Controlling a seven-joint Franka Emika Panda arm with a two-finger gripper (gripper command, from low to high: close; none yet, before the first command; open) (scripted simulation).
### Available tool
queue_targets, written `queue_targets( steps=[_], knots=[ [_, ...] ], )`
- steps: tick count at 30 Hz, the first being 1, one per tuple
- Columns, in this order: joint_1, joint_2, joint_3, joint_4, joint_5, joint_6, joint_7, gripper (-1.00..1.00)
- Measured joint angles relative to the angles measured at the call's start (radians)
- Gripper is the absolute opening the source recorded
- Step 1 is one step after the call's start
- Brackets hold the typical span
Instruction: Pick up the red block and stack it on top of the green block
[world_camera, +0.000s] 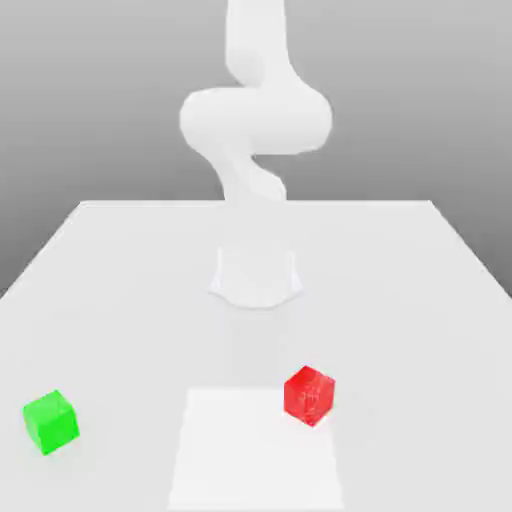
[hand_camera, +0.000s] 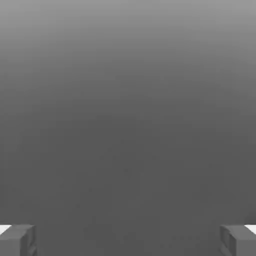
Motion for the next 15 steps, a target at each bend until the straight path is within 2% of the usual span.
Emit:
queue_targets(
  steps=[15],
  knots=[
    [-0.072,0.517,0.248,-0.425,0.071,0.366,0.605,0.00]
  ],
)
